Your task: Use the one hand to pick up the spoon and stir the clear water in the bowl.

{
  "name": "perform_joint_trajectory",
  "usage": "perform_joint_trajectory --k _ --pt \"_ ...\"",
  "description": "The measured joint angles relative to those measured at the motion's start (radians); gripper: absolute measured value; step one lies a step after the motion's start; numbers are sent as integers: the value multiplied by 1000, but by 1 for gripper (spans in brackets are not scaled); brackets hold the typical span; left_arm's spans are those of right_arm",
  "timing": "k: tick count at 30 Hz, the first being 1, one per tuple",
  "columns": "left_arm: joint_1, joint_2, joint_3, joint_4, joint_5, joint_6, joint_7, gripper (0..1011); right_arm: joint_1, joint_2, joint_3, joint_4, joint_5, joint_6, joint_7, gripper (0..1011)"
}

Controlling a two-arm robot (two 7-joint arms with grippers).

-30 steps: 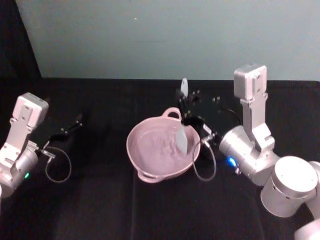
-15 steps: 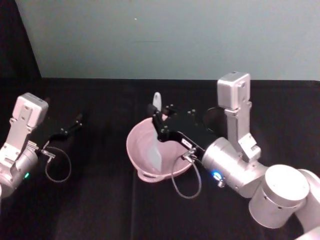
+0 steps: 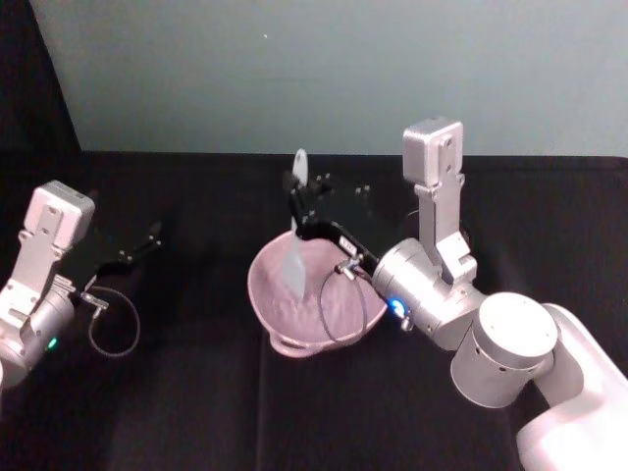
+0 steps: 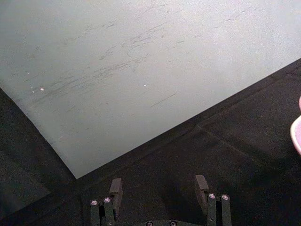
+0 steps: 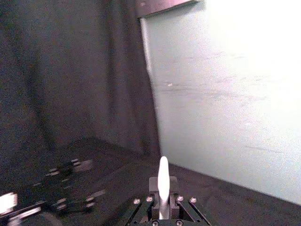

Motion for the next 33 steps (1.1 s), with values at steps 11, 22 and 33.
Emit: perform_joint_trajectory --k 11,22,33 --pt "0 0 0 0 0 0 0 1011 44 -9 55 69 -95 -35 -96 119" --pt "0 0 0 0 0 0 0 1011 -65 53 104 -74 -99 15 -64 120" --pt "0 0 0 0 0 0 0 1011 -193 99 85 -244 -4 62 29 119"
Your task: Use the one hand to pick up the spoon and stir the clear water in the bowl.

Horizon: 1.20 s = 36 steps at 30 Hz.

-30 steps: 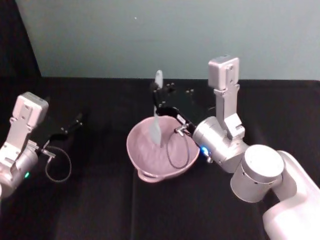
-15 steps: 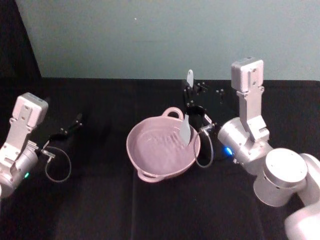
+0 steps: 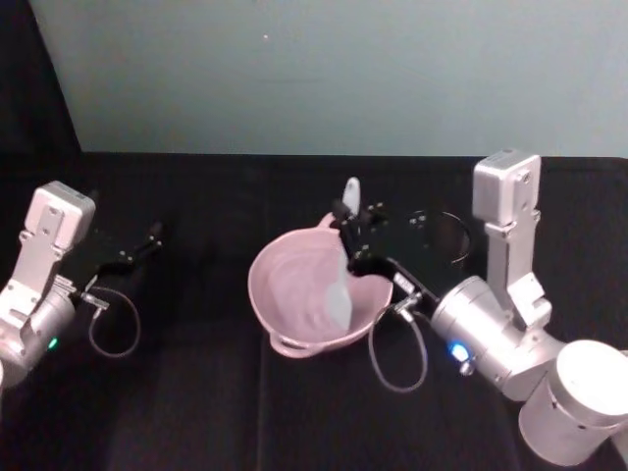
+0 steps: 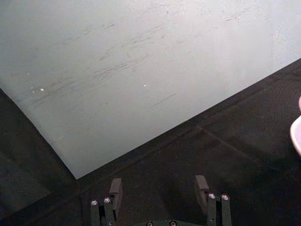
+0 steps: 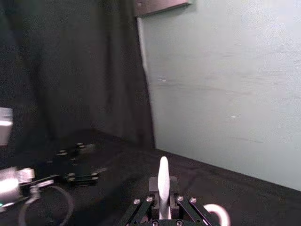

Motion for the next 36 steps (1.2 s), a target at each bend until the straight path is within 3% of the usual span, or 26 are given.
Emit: perform_joint_trajectory --k 6,13,17,25,31,36 --pt "0 0 0 0 0 0 0 1011 10 -11 -48 20 10 0 10 120" --pt "0 0 0 0 0 0 0 1011 77 -57 -95 121 -6 -50 2 120" --pt "0 0 0 0 0 0 0 1011 121 -90 -102 194 -28 -88 -18 120" --pt "0 0 0 0 0 0 0 1011 193 -146 -65 331 -60 -170 -71 120" --pt "0 0 0 0 0 0 0 1011 205 -149 -29 354 -68 -190 -83 120" --pt "0 0 0 0 0 0 0 1011 195 -127 0 331 -74 -177 -83 120"
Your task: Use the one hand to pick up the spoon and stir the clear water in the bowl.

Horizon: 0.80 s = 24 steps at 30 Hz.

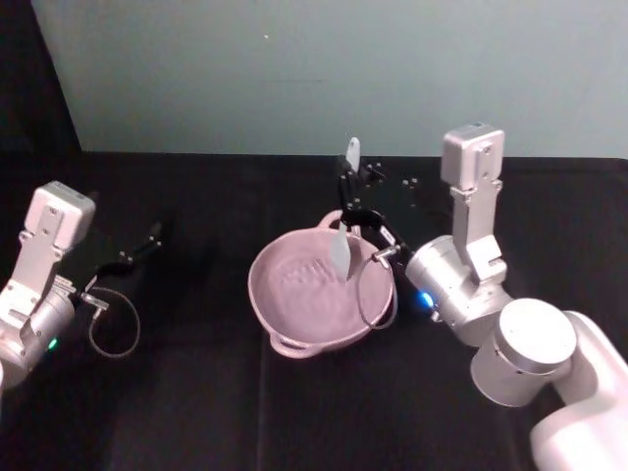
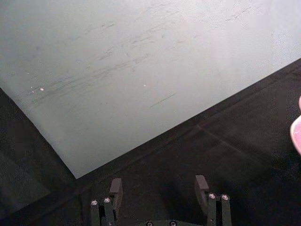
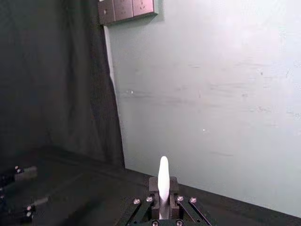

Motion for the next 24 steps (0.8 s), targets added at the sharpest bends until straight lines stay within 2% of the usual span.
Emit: perform_joint_trajectory --k 7,14,20,24 --pt "0 0 0 0 0 0 0 1011 -55 62 21 -116 28 80 47 120" --pt "0 0 0 0 0 0 0 1011 -130 123 20 -239 97 149 104 120" --pt "0 0 0 0 0 0 0 1011 -160 131 -2 -269 142 164 122 120" --pt "0 0 0 0 0 0 0 1011 -161 127 2 -277 180 173 121 120"
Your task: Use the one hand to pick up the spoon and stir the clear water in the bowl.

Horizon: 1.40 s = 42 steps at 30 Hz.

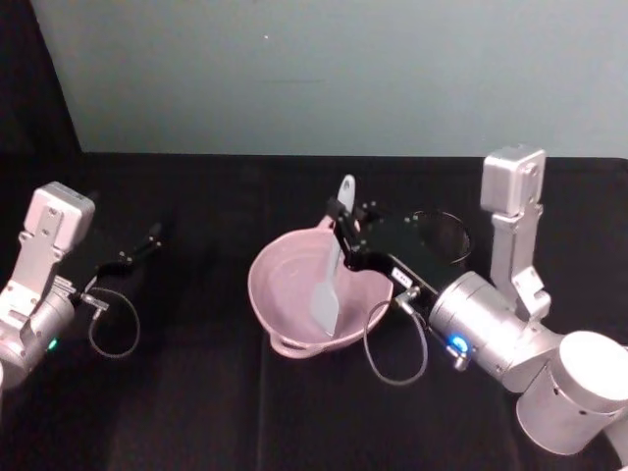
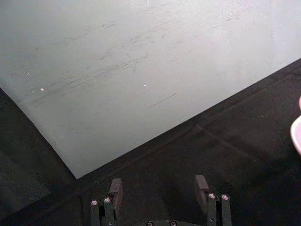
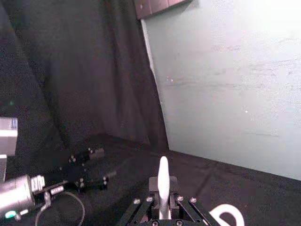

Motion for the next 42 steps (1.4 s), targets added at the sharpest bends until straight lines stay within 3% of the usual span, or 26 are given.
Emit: perform_joint_trajectory --k 6,14,27,30,37,42 --pt "0 0 0 0 0 0 0 1011 -2 3 31 -28 60 12 -9 120" --pt "0 0 0 0 0 0 0 1011 -7 1 99 -73 160 69 -68 119" --pt "0 0 0 0 0 0 0 1011 -20 11 183 -155 259 83 -128 120" --pt "0 0 0 0 0 0 0 1011 -30 12 224 -179 294 83 -155 119" --pt "0 0 0 0 0 0 0 1011 -34 -8 283 -178 342 78 -232 120" --pt "0 0 0 0 0 0 0 1011 -22 -21 294 -142 356 76 -284 120"
